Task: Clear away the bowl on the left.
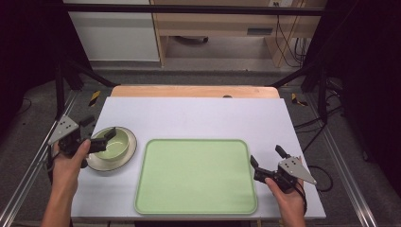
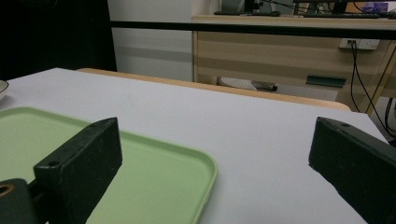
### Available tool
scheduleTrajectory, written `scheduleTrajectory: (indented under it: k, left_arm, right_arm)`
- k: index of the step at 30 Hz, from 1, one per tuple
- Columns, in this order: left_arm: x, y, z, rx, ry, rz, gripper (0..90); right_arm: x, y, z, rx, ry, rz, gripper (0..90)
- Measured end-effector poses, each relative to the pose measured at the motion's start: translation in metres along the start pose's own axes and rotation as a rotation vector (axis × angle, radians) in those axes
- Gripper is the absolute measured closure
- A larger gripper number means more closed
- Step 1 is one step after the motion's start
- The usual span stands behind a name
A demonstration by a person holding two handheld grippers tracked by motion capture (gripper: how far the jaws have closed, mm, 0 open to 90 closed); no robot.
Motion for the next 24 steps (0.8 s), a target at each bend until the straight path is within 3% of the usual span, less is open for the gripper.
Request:
scheduleTrajectory:
  k: [5,7,8,9,11,16,19,24]
  left_arm:
    - [0.014,0.008,-0.007,-0.001,0.039,0.018,4.0]
    - [0.018,0.008,-0.019,0.001,0.08,0.026,4.7]
    - [0.019,0.007,-0.029,0.011,0.13,0.027,5.2]
    - [0.019,0.007,-0.029,0.011,0.13,0.027,5.3]
    - [0.018,0.009,-0.04,0.004,0.211,0.044,5.9]
    - [0.017,0.015,-0.048,-0.015,0.241,0.065,5.8]
    - [0.016,0.015,-0.049,-0.01,0.227,0.053,5.4]
    - [0.015,0.021,-0.062,-0.014,0.296,0.078,5.7]
  right_arm:
    - [0.0,0.0,-0.001,-0.006,0.001,0.001,2.8]
    - [-0.001,-0.001,-0.001,-0.003,0.0,0.001,2.7]
    - [-0.001,-0.002,-0.001,-0.001,0.001,-0.004,2.8]
    - [-0.001,-0.002,-0.001,0.001,0.001,-0.006,2.8]
    - [-0.001,-0.002,-0.001,0.001,0.002,-0.004,2.8]
    - [0.0,0.001,-0.002,-0.004,0.009,0.001,2.8]
    - [0.0,0.002,-0.002,-0.005,0.009,0.002,2.8]
    - [0.001,0.003,-0.003,-0.008,0.016,0.009,2.9]
Point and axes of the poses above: each handheld gripper's, and its own axes: x roughly forward along the jaws, z roughly out of its top, y roughly to its left, the point moved 7 cm from there along x, roughly forward along the jaws, and after that the axes turned 12 degrees about x, right-handed, at the moved point
